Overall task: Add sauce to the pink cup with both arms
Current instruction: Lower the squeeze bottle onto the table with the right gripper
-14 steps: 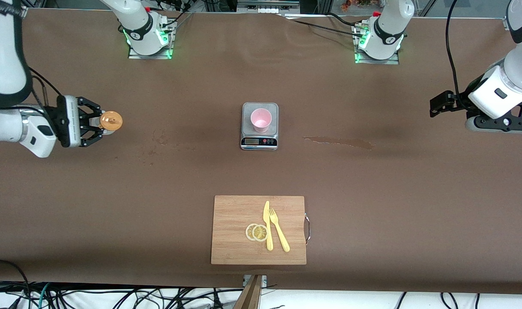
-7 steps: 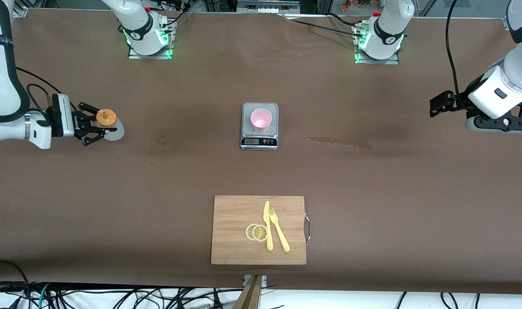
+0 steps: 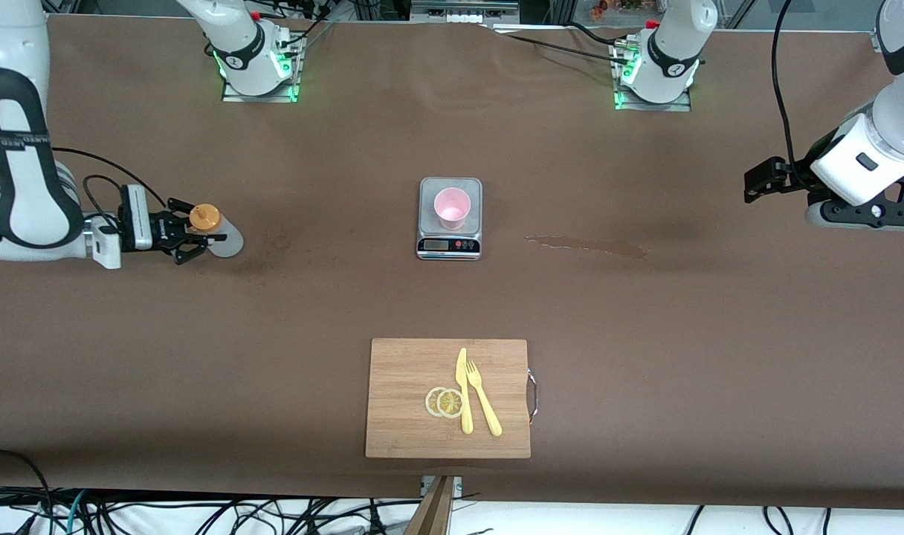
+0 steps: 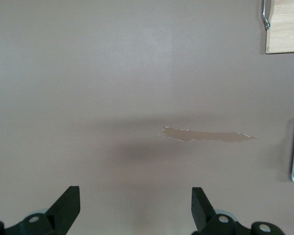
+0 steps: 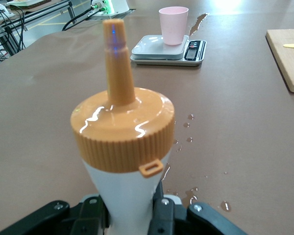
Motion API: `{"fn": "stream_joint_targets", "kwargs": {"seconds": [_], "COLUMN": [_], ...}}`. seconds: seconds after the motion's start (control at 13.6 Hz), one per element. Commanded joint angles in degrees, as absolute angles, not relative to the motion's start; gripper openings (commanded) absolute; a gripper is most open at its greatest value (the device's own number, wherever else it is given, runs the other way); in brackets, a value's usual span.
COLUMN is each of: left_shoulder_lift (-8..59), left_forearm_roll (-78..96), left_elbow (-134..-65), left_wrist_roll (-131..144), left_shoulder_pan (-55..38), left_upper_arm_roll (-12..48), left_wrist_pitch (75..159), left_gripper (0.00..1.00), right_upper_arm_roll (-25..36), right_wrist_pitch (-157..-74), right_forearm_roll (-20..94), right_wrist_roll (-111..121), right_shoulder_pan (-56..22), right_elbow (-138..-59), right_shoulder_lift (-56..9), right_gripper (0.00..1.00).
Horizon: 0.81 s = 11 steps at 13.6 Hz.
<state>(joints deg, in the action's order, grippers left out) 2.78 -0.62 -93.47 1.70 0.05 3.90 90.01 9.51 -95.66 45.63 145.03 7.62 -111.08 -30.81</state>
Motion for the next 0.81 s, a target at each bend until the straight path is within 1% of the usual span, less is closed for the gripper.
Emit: {"fn": "stream_joint_targets", "kwargs": {"seconds": [0.0, 0.22, 0.29, 0.37, 0.44, 0.52, 0.59, 0.74], "left_shoulder_lift": [2.02, 2.02, 2.02, 1.93, 1.93, 1.93, 1.93, 1.93], "left_forearm_roll": [0.09, 0.09, 0.09, 0.00, 0.00, 0.00, 0.00, -0.09], "left_elbow": [-93.43, -93.43, -93.43, -93.43, -93.43, -93.43, -93.43, -93.34], "left_wrist_roll": [1.32, 1.32, 1.32, 1.23, 0.88, 0.97, 0.97, 0.97], "left_shoulder_pan": [0.53, 0.44, 0.44, 0.53, 0.53, 0.53, 0.53, 0.53], "left_upper_arm_roll": [4.22, 4.22, 4.22, 4.13, 4.13, 4.13, 4.22, 4.31], "left_wrist_pitch": [89.38, 89.30, 89.30, 89.30, 89.04, 88.95, 88.86, 88.86], "left_gripper": [1.00, 1.00, 1.00, 1.00, 1.00, 1.00, 1.00, 1.00], "right_upper_arm_roll": [8.44, 8.26, 8.17, 8.17, 7.91, 7.56, 7.21, 7.21], "right_wrist_pitch": [-94.57, -94.22, -94.04, -93.96, -93.78, -93.78, -93.78, -93.78], "right_forearm_roll": [49.29, 50.45, 50.88, 51.41, 51.59, 51.68, 51.68, 51.59], "right_wrist_roll": [149.14, 149.94, 150.03, 150.29, 150.55, 150.21, 150.21, 150.12], "right_shoulder_pan": [9.05, 9.05, 9.05, 9.14, 9.23, 9.75, 10.28, 10.89], "right_elbow": [-109.61, -109.25, -109.25, -109.25, -109.25, -109.25, -109.25, -109.16], "right_shoulder_lift": [-34.00, -34.80, -34.80, -34.89, -35.24, -35.33, -35.25, -35.16], "right_gripper": [0.15, 0.16, 0.18, 0.24, 0.36, 0.82, 1.00, 1.00]}}
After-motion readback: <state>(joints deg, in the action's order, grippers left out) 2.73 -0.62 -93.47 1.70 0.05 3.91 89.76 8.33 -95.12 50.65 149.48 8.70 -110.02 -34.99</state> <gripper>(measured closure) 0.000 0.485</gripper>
